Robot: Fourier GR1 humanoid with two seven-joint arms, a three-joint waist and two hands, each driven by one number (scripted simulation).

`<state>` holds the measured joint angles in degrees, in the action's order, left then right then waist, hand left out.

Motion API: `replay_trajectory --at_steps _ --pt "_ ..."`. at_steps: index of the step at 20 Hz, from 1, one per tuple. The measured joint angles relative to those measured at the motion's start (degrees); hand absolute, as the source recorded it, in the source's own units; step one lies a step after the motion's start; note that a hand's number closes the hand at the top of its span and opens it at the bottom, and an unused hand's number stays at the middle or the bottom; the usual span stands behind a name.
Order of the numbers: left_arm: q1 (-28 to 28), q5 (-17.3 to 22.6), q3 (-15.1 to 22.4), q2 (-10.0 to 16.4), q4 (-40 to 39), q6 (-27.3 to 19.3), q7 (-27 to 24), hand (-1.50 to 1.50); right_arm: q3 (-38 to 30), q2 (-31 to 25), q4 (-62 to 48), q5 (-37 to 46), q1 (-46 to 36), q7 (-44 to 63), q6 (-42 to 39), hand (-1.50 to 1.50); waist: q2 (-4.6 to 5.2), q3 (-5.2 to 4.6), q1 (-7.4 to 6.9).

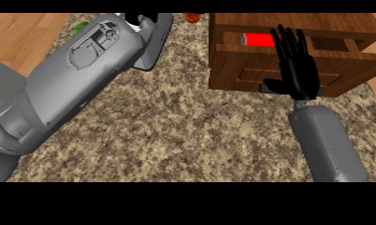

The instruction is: Pick up the can, place it into the drawer and close the drawer

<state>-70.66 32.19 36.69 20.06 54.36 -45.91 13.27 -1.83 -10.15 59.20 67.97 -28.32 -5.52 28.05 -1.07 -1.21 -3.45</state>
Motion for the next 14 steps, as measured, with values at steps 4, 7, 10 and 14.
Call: replay_trajectory --at_steps 4,7,10,14 --pt "4.14 -0.17 -0.31 2.66 4.27 0.77 0.31 -1.50 -2.45 -0.16 -7.63 0.35 -5.43 -0.38 3.89 -1.50 0.40 0.24 -0.35" --pt "5.85 -0.82 -0.25 3.94 7.11 0.36 1.54 -1.50 -3.97 0.16 -13.88 1.11 -10.04 0.23 6.66 -1.50 0.66 0.46 -0.30" --pt "8.38 -1.28 -0.25 5.15 10.12 0.38 1.94 -1.50 -5.83 -0.28 -20.24 0.89 -14.58 -0.11 8.86 -1.50 1.11 0.71 -0.74" --pt "11.57 -1.95 -0.34 7.59 14.66 0.54 3.15 -1.50 -7.56 -0.64 -27.06 0.85 -19.22 -0.71 12.17 -1.50 1.24 0.88 -0.88"
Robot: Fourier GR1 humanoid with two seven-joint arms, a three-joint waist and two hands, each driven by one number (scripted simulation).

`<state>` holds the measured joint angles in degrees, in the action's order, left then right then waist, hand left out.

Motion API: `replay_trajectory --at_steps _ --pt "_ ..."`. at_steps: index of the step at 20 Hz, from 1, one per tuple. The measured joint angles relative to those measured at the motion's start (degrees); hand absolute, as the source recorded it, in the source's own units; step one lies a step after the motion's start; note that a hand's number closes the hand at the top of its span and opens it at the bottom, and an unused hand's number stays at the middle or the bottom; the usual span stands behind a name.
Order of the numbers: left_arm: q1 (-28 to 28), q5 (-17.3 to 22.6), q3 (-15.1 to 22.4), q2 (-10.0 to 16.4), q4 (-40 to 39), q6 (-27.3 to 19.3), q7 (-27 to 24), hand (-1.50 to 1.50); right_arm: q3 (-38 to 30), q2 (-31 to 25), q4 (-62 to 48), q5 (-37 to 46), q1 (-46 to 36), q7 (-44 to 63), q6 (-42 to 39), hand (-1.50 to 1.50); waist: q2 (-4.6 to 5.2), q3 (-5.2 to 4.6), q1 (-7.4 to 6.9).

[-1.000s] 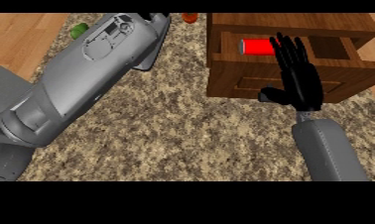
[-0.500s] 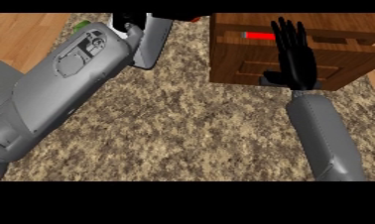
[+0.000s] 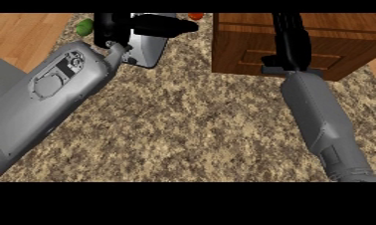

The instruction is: Pick up the can, place it into the drawer and close the drawer

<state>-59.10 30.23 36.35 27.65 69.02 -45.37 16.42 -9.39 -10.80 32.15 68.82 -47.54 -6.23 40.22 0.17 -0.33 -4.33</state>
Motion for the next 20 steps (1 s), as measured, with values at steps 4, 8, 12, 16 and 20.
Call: replay_trajectory --at_steps 4,8,12,16,20 --pt "2.71 -0.54 -0.62 1.72 2.96 0.69 -0.20 -1.50 -1.20 0.11 -5.60 0.47 -3.87 1.39 2.30 -1.50 0.26 0.24 0.11" --pt "5.70 -1.41 -0.59 2.51 5.87 0.38 -0.31 -1.50 -1.87 -0.43 -9.54 0.78 -6.92 1.41 3.68 -1.50 0.28 0.17 0.15" --pt "7.87 -2.08 -0.66 2.93 8.21 0.32 -0.39 -1.50 -2.36 -1.48 -13.59 1.32 -10.94 1.45 2.33 -1.50 0.82 0.22 -0.25" --pt "9.75 -2.83 -1.17 2.64 8.49 0.58 -1.51 -1.50 -3.15 -1.82 -16.50 1.03 -13.54 0.39 1.52 -1.50 1.27 0.37 0.19" --pt "11.03 -3.27 -1.36 2.85 9.91 0.82 -1.55 -1.50 -4.57 -2.09 -17.98 -0.31 -14.58 -2.29 1.02 -1.50 1.39 0.42 0.18"
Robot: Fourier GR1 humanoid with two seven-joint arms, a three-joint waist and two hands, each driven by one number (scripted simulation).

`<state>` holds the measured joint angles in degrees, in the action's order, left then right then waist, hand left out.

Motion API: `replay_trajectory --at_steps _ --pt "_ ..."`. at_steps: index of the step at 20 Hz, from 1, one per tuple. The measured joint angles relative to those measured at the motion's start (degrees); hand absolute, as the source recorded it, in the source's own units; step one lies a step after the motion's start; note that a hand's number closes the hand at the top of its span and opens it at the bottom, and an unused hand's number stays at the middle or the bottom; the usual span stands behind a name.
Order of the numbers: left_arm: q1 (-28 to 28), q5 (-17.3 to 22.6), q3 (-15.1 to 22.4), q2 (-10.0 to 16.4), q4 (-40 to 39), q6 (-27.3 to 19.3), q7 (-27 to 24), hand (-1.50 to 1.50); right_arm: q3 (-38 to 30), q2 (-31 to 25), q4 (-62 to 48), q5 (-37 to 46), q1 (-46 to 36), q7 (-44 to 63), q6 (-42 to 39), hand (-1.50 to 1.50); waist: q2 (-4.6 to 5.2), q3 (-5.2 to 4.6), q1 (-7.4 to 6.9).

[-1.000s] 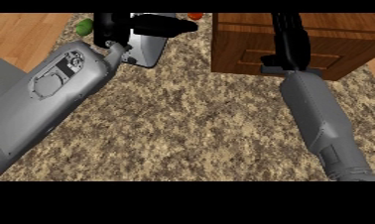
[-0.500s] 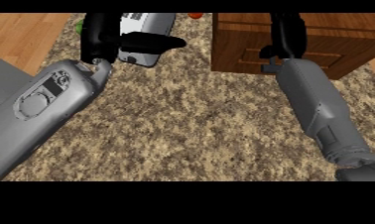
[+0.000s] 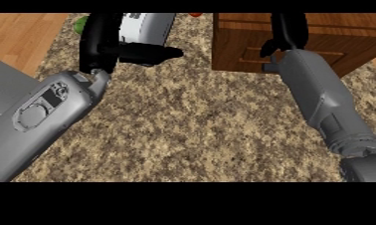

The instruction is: Pick up the can, place it into the drawer and close the drawer

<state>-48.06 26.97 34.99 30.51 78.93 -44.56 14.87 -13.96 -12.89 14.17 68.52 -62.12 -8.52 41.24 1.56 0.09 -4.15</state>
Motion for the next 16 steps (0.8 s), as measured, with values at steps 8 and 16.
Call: replay_trajectory --at_steps 8,16 --pt "2.72 -0.30 -0.91 0.81 1.41 0.75 -0.99 -1.50 -7.47 1.06 1.13 -8.93 -1.09 -10.08 -3.46 -1.50 0.15 0.21 0.64" --pt "5.51 -1.10 -1.72 1.39 2.42 0.51 -1.52 -1.50 -16.82 4.92 2.72 -20.82 -3.40 -17.50 -10.10 -1.50 -0.20 0.27 1.22"
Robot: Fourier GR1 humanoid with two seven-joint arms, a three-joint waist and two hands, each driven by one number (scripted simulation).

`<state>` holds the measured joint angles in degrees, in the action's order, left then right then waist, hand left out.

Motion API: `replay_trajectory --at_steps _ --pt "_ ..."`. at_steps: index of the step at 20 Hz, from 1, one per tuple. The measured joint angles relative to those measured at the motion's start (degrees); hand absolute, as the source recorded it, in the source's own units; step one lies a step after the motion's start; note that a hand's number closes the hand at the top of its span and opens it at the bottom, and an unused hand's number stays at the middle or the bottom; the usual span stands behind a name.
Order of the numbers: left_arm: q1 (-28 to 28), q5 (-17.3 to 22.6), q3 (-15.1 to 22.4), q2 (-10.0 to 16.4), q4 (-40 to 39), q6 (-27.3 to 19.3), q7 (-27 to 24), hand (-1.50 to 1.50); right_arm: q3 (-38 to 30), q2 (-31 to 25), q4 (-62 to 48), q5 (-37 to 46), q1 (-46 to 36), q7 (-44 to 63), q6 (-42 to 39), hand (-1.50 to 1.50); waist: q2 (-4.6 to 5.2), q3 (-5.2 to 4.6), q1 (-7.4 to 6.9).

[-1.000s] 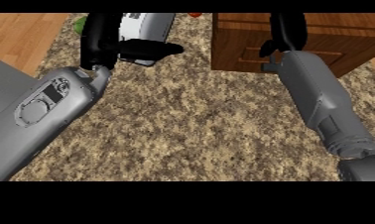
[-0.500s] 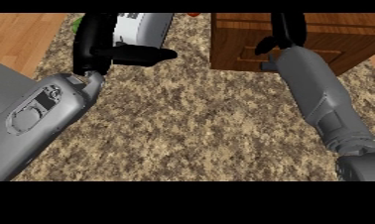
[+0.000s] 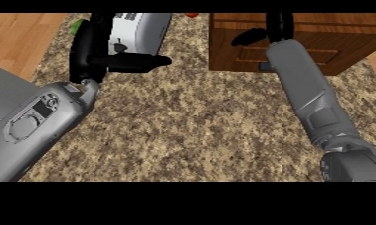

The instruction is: Pick up the can, place it into the drawer and close the drawer

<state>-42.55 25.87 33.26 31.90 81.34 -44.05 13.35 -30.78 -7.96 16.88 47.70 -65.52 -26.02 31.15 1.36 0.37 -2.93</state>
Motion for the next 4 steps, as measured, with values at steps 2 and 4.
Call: replay_trajectory --at_steps 2,4 --pt "0.65 -0.22 -0.28 0.21 0.40 0.04 -0.02 -1.50 -2.03 0.66 0.13 -2.54 -1.00 -0.42 -1.59 -1.50 -0.04 0.00 0.12" --pt "2.04 0.02 -1.29 0.63 0.58 0.80 -0.73 -1.50 -3.71 0.88 0.30 -4.88 -1.23 -1.65 -3.22 -1.50 -0.06 -0.04 0.34"
